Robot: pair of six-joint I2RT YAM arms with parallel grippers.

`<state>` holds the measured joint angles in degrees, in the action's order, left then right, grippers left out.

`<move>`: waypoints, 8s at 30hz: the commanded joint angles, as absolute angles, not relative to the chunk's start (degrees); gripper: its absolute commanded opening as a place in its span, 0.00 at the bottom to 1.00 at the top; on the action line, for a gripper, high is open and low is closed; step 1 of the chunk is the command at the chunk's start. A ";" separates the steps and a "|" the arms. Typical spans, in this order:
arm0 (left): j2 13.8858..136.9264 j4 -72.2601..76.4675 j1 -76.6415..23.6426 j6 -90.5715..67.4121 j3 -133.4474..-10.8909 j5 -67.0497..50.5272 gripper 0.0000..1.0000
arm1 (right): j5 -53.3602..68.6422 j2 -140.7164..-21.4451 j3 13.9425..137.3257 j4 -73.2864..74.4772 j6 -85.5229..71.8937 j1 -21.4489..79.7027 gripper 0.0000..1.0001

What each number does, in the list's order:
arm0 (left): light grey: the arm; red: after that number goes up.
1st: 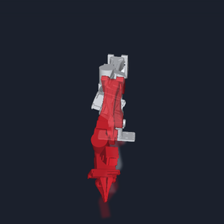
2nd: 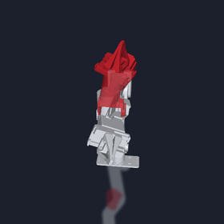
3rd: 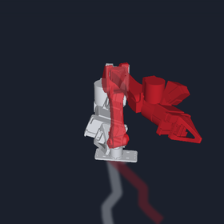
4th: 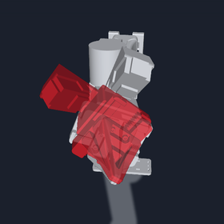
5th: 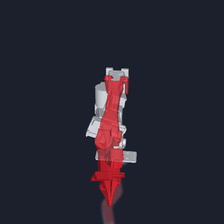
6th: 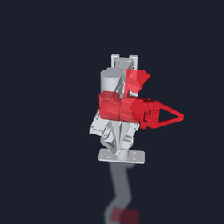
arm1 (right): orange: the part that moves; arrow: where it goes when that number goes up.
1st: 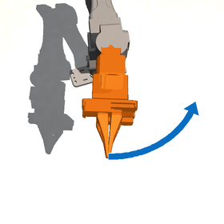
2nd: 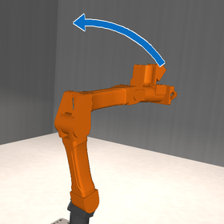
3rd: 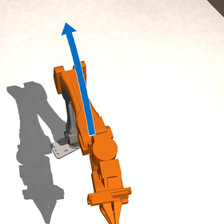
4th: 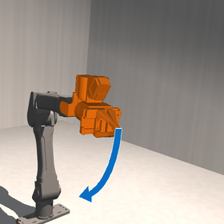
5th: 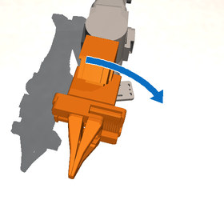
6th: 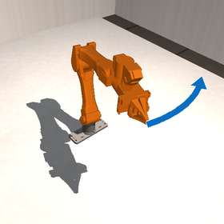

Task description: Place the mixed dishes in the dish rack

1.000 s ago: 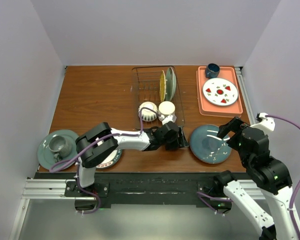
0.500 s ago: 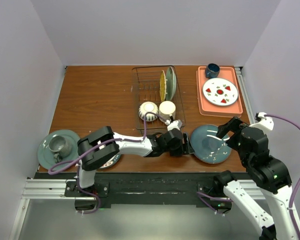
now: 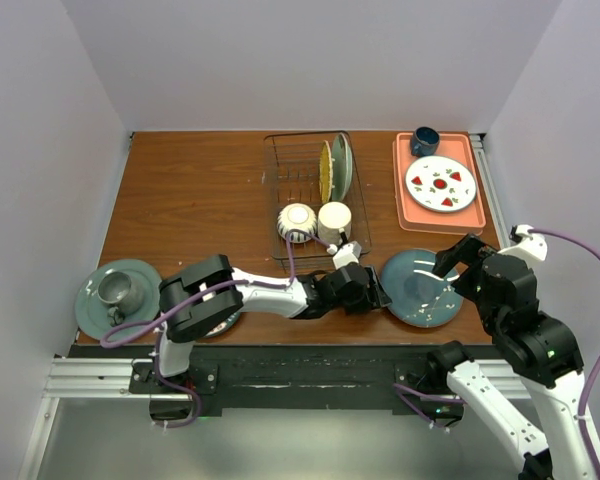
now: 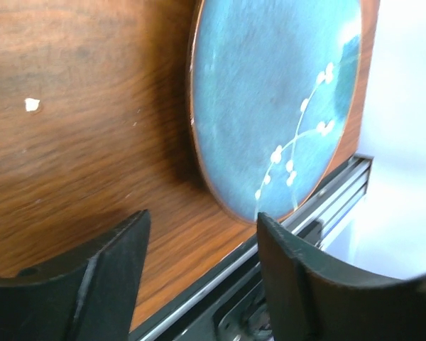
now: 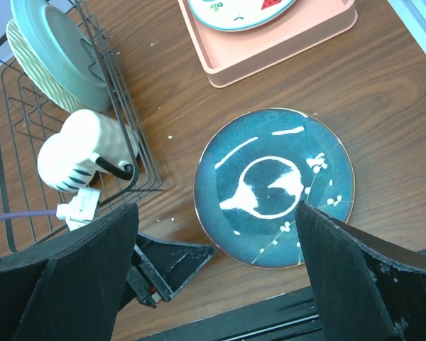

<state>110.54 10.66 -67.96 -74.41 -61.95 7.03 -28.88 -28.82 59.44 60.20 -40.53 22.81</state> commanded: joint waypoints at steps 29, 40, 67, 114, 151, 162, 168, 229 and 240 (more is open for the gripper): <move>121.38 6.77 -70.75 -92.46 -68.64 9.93 0.50 | -30.67 -25.40 63.81 65.04 -39.46 22.68 0.95; 122.60 0.36 -70.84 -91.50 -70.92 10.28 0.62 | -30.50 -25.66 63.11 64.25 -39.73 22.59 0.95; 131.49 -3.43 -70.31 -90.71 -79.10 6.41 0.11 | -33.22 -27.07 65.30 64.95 -40.34 22.68 0.95; 121.22 -12.66 -63.20 -50.28 -90.36 11.43 0.00 | -28.13 -28.12 57.84 61.35 -44.73 22.68 0.92; 120.76 -8.43 -45.71 -52.74 -92.62 -0.70 0.00 | -34.89 -43.95 32.34 46.57 -73.21 21.97 0.94; 126.47 -11.95 -41.49 -46.15 -97.21 -0.18 0.00 | -34.10 -53.26 31.38 42.89 -71.45 16.88 0.94; 124.28 -11.95 -40.61 -43.25 -92.39 2.72 0.00 | -35.51 -52.82 32.17 44.29 -72.51 16.79 0.94; 112.06 -7.21 -47.11 -48.78 -74.36 -3.78 0.00 | -16.96 -59.08 16.35 7.46 -71.72 16.61 0.09; 111.27 -5.27 -48.07 -48.78 -70.40 -4.13 0.35 | -19.16 -46.33 18.54 22.75 -71.10 16.70 0.00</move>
<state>112.88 -3.86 -45.43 -47.20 -72.51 0.40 -16.99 -49.39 16.58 9.47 -73.56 16.38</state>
